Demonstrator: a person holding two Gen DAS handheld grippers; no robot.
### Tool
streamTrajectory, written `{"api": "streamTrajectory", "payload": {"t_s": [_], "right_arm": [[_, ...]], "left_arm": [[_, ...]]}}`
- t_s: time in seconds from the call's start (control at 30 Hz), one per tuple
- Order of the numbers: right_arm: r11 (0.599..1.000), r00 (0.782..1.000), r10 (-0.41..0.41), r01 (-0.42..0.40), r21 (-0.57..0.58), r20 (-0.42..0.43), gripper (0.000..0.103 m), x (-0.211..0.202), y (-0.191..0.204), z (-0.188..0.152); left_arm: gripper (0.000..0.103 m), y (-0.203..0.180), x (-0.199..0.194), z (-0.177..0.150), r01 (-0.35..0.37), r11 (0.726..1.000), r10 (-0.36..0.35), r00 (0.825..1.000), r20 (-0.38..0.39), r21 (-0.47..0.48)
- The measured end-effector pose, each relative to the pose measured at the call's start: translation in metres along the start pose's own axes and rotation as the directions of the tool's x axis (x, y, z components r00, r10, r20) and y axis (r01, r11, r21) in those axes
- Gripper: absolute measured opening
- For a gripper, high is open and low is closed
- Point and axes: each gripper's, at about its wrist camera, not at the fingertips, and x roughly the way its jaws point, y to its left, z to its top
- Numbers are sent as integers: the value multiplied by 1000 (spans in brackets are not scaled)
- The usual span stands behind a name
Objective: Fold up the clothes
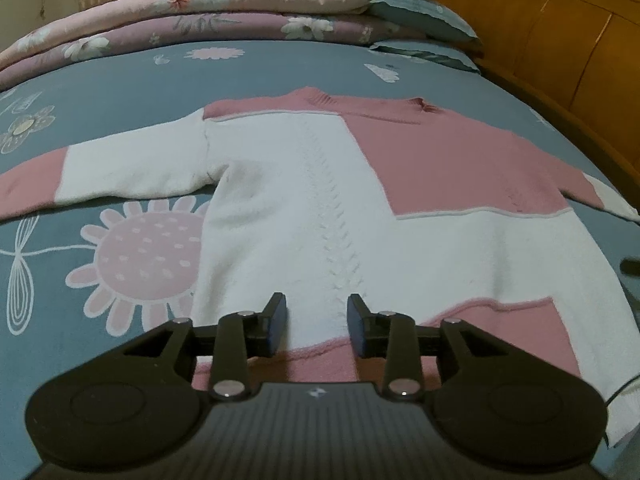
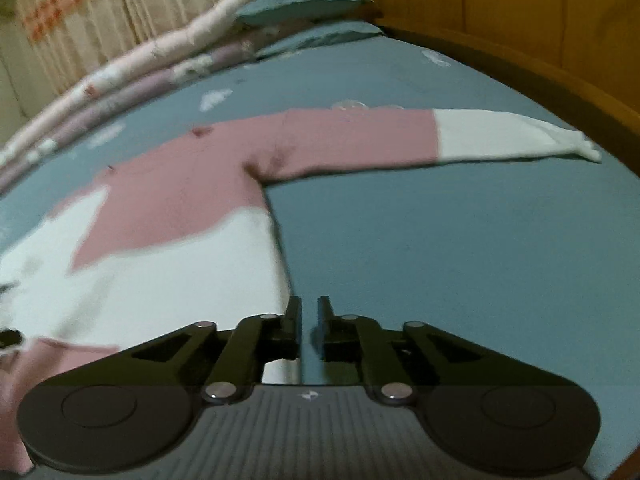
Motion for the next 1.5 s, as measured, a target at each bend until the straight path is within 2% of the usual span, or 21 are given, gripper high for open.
{"api": "streamTrajectory", "payload": {"t_s": [0.1,0.17,0.2,0.23,0.27,0.3,0.43,0.53,0.57,0.6,0.67,0.77,0.83,1.0,1.1,1.2,1.23,1.3,1.37,1.47,1.5], "right_arm": [[994,995,97,-98,52,28,12,10,-5,25],[976,983,178,-182,123,37,23,28,-15,45],[962,975,218,-223,159,44,35,37,-20,55],[946,966,257,-259,196,37,41,50,-25,64],[927,955,295,-292,236,25,42,65,-31,72],[910,948,319,-309,275,12,42,80,-35,78],[863,943,330,-288,416,-32,42,135,-47,88],[822,942,334,-302,483,20,41,153,-50,89],[820,946,322,-297,489,34,42,156,-50,89],[825,951,307,-288,487,43,39,159,-48,89],[832,959,276,-271,484,63,21,163,-45,89],[895,975,205,-220,389,81,17,158,-37,97],[934,983,154,-177,312,96,17,150,-33,106],[951,984,175,-178,252,36,26,132,-37,114],[951,978,207,-203,234,6,26,112,-35,100],[963,974,212,-194,186,-79,26,99,-26,73],[971,974,201,-184,150,-106,25,98,-21,65],[991,986,132,-129,43,-99,24,86,-11,55],[999,995,44,-46,-17,-88,31,69,-2,52],[997,996,44,-49,-67,-73,32,34,9,43],[996,996,59,-64,-61,-72,36,22,11,38]], "left_arm": [[36,3,1,-1,-1,1000,1,1000,-2,-10],[37,4,1,-2,2,1000,-2,1000,-2,-12],[37,4,1,-2,3,1000,-3,1000,-2,-11],[38,4,2,-2,3,1000,-3,1000,-1,-12],[38,4,2,-2,4,1000,-4,1000,-1,-13],[39,5,3,-2,4,1000,-4,1000,-1,-14],[43,3,5,-2,4,1000,-4,1000,4,-1],[46,1,7,-2,1,1000,-1,1000,7,14],[47,0,8,-2,0,1000,0,1000,8,20],[47,-1,8,-2,-2,1000,2,1000,9,25],[48,-2,10,-1,-6,999,5,1000,12,36],[48,-2,10,-1,-2,999,2,1000,14,37],[48,-1,10,-1,1,999,-1,1000,16,38],[49,0,10,-2,8,999,-9,1000,19,38],[49,1,10,-1,13,999,-14,1000,19,37],[51,0,11,-1,15,999,-16,1000,16,48],[52,-1,10,-1,9,998,-10,1000,12,59],[52,-3,7,0,-6,997,6,1000,2,79],[52,-2,0,-1,-19,996,20,1000,-3,86],[52,5,-18,-1,-5,998,4,1000,13,67],[52,7,-25,-1,1,998,-3,1000,21,58]]}}
